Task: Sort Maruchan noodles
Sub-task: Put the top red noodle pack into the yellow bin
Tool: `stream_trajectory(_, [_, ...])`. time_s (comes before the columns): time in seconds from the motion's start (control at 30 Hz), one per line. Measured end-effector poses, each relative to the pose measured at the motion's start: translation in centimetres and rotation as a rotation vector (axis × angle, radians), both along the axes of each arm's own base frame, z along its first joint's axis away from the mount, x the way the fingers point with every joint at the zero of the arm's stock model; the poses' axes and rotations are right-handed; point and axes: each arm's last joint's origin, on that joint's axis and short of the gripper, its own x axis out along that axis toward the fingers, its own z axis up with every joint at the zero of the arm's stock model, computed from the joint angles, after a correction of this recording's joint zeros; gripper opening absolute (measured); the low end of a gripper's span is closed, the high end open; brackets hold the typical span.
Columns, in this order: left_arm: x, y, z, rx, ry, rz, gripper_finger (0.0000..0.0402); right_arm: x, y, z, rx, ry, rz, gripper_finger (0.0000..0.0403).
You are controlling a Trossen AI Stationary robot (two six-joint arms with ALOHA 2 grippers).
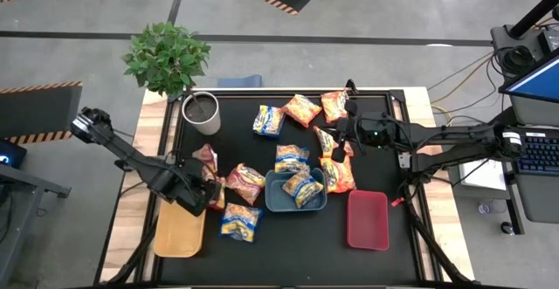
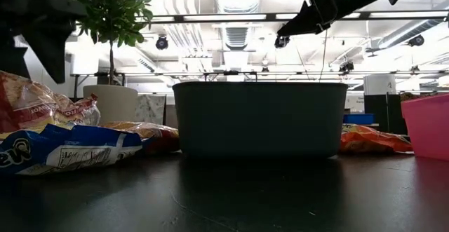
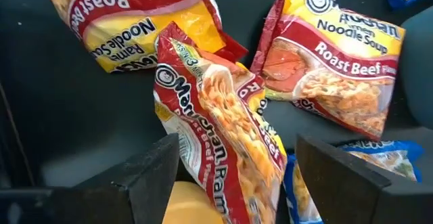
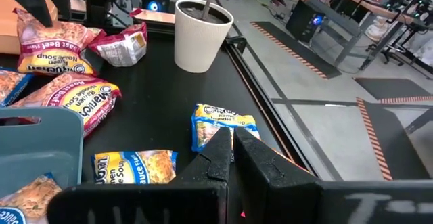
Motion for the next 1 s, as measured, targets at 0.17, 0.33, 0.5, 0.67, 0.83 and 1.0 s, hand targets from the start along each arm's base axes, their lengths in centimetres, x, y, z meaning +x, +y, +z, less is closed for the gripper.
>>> stream_trajectory(0.17, [0.2, 0.2, -1.1, 0.022, -0.038, 0.012, 0.0263, 0.0, 0.0, 0.0, 0.0, 0.0, 0.0, 0.0009])
stream_trajectory(0.33, [0.3, 0.2, -1.4, 0.032, -0.044, 0.015, 0.0238, 0.0, 0.0, 0.0, 0.0, 0.0, 0.0, 0.0009])
stream_trajectory(0.5, [0.6, 0.0, -1.9, 0.041, -0.03, 0.02, 0.0206, 0.0, 0.0, 0.0, 0.0, 0.0, 0.0, 0.0009])
stream_trajectory(0.67, [1.2, -0.4, -3.0, 0.063, 0.016, 0.012, 0.0177, 0.0, 0.0, 0.0, 0.002, -0.001, -0.001, 0.0009])
stream_trajectory(0.83, [1.7, -0.7, -3.6, 0.066, 0.055, -0.008, 0.0141, 0.0, 0.0, 0.0, 0.003, -0.002, -0.001, 0.0009])
stream_trajectory(1.0, [2.0, -0.9, -3.4, 0.06, 0.051, -0.016, 0.0082, 0.0, 0.0, 0.0, 0.011, -0.005, -0.004, 0.0009])
